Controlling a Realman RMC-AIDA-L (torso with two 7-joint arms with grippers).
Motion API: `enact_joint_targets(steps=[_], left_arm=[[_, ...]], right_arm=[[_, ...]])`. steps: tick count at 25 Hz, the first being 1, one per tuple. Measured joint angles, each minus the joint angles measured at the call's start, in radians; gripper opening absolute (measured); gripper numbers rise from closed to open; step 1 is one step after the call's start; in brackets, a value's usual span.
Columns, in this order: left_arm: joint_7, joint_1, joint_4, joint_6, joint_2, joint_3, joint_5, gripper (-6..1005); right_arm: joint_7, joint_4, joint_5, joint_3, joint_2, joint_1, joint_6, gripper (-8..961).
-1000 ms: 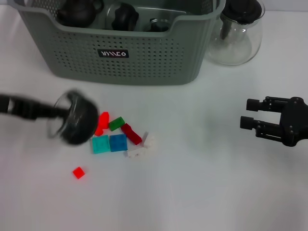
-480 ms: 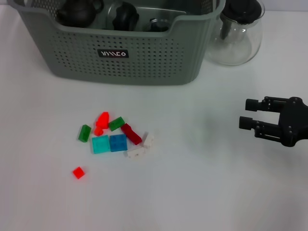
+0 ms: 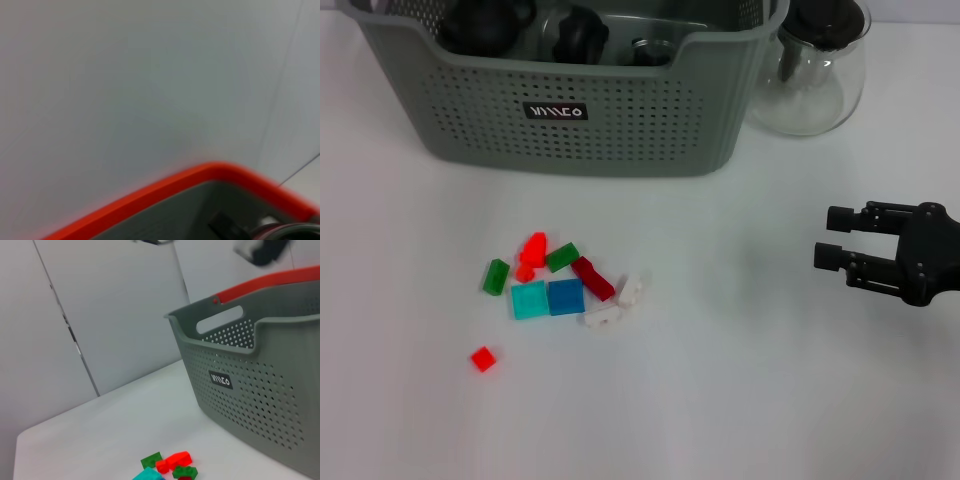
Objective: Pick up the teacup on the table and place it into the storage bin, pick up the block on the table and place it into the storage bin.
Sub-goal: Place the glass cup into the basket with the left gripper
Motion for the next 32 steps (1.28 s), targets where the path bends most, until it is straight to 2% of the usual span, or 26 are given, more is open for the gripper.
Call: enact_joint_targets(steps=[2, 5, 7, 12, 19, 26, 32], left_arm=[[-0.006, -0.034, -0.036, -0.076, -0.039, 0.051, 0.126, 42], [-0.021, -0.082, -0.109, -0.144, -0.083, 0.087, 0.289, 42], [-0.047, -0.113, -0.183, -0.186, -0.096, 0.125, 0.371, 42], [-0.098, -0.149, -0.319, -0.274, -0.084, 0.223, 0.393, 43], [-0.100, -0.149, -0.382, -0.332, -0.081, 0.231, 0.394, 43], [-0.111, -0.155, -0.445, -0.403, -0.062, 0.235, 0.395, 42], [-0.102, -0.158, -0.481, -0.421, -0.056, 0.268, 0.396, 43]], right_arm=[[0.001, 0.000, 0.001, 0.001, 0.001, 0.000, 0.000, 584], [0.006, 0.000, 0.001, 0.001, 0.001, 0.002, 0.000, 583], [0.007, 0.000, 0.000, 0.001, 0.000, 0.003, 0.000, 583], [0.004, 0.000, 0.000, 0.001, -0.001, 0.001, 0.002, 583], [0.000, 0.012, -0.001, 0.001, -0.004, 0.003, 0.005, 583], [0.003, 0.013, -0.001, 0.001, -0.003, 0.005, 0.001, 583], [0.004, 0.013, -0.001, 0.001, -0.003, 0.002, 0.000, 583]])
